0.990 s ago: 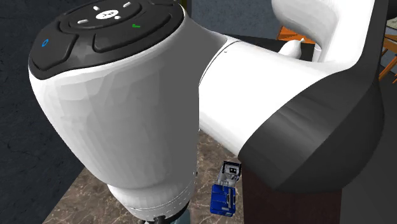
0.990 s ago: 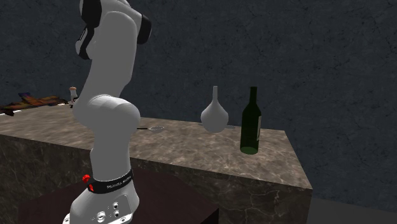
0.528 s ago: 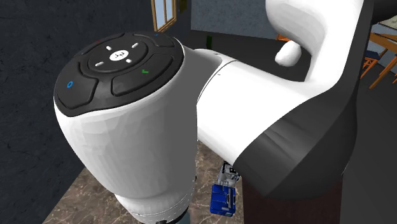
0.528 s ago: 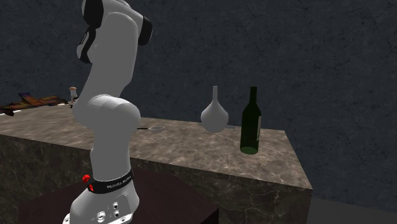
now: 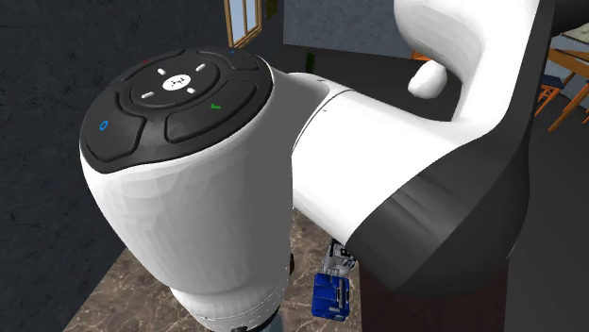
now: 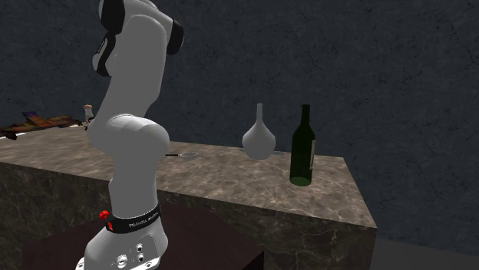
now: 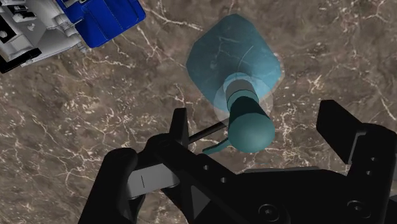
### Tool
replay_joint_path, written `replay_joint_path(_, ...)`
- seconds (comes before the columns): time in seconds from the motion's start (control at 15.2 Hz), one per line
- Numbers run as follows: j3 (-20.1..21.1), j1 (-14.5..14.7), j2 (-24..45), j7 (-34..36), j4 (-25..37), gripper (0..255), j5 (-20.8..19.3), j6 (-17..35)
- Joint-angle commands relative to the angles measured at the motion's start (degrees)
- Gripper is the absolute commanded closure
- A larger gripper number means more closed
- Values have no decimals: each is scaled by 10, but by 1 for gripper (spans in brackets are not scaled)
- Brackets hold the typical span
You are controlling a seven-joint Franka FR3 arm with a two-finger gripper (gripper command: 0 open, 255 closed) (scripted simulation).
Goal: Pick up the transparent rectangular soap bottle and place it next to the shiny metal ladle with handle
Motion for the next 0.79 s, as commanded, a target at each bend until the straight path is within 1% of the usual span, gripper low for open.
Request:
replay_joint_path(0.0, 0, 0, 0, 0, 0, 0, 0, 0)
replay_joint_path(0.26, 17, -9, -21, -17, 56, 0, 25, -65)
replay_joint_path(0.73, 17, -9, -21, -17, 56, 0, 25, -65)
